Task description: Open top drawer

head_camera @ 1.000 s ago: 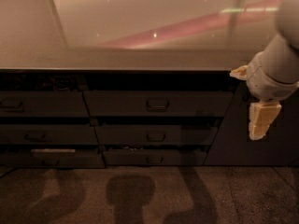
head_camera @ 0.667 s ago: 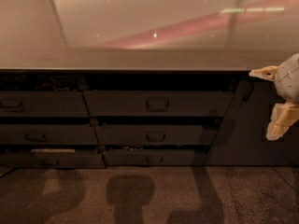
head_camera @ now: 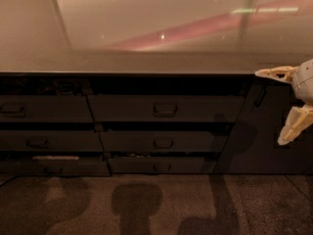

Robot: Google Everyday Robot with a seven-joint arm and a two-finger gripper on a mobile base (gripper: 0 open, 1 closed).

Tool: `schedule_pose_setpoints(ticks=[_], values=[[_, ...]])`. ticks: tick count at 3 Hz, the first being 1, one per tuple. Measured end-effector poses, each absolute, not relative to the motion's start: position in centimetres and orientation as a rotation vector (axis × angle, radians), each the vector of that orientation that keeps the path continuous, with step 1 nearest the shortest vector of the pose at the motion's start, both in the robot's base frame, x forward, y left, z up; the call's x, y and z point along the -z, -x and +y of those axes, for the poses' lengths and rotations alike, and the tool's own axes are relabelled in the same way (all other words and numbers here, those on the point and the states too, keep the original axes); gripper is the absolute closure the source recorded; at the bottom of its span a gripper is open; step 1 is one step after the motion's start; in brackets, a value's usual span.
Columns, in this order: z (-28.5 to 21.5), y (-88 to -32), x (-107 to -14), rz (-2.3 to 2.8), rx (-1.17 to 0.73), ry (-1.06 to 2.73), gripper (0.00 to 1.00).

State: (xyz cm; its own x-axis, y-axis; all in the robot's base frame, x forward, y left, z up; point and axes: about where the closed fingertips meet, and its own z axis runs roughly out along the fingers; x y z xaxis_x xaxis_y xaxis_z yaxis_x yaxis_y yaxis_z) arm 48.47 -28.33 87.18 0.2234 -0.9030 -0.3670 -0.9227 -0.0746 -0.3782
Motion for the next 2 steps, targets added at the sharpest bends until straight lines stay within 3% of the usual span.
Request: schedule_pose_setpoints(ticks=[2], values=[[-30.3,-52.1,-83.6,1.843,0.001,1.909,0.0]])
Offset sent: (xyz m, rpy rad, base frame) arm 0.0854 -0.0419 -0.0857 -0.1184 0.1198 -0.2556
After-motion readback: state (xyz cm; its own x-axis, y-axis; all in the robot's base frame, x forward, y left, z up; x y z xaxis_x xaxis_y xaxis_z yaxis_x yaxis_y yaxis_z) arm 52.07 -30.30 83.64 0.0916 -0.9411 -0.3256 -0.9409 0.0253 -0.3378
